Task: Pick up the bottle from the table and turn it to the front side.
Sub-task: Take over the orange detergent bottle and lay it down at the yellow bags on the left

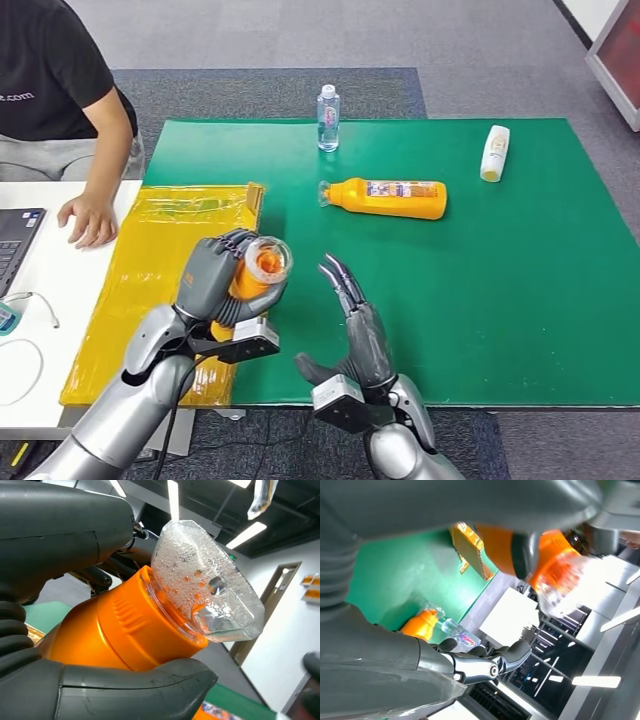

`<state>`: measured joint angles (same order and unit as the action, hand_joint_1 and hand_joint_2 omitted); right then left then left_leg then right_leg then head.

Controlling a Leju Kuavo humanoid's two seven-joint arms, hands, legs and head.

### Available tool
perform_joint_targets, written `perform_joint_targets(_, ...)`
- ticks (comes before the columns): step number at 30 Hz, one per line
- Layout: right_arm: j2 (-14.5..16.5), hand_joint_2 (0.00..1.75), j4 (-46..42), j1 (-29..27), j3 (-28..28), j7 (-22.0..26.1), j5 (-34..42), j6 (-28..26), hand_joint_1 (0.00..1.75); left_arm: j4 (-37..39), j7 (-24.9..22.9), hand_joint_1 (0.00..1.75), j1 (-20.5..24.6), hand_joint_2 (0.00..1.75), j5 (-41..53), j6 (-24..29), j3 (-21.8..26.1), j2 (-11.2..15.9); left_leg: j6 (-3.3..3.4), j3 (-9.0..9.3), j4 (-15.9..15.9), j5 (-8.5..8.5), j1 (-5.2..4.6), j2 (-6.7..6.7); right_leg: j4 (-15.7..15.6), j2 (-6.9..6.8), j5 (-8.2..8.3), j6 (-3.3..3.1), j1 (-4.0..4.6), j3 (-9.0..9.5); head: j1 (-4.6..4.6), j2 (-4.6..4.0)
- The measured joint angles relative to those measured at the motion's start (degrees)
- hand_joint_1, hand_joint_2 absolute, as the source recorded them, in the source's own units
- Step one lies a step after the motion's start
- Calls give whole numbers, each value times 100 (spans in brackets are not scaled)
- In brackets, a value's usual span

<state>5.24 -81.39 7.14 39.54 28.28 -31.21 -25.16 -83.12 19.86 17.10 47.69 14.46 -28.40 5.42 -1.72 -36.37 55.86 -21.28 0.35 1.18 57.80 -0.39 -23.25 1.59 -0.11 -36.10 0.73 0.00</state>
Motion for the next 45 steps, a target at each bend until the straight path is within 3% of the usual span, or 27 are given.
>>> perform_joint_targets(17,51,0,-45,-189,-302,-21,320,85,0,222,-78,175,57,175,557,7,-122,248,-1,1,0,0,0,0,0,1,0,0,0,2,2,0)
perform_joint_targets(34,84,0,-479,-620,-1474,122,801,-155,0,242,-198,175,63,175,925,-17,-139,501,-7,18,-1,-4,1,2,2,8,5,-10,1,12,1,0)
perform_joint_targets(45,163,0,-568,-805,-1831,158,859,-73,0,281,-357,175,242,175,1197,-464,-136,828,-9,26,-1,1,1,2,6,8,8,-15,1,17,0,0)
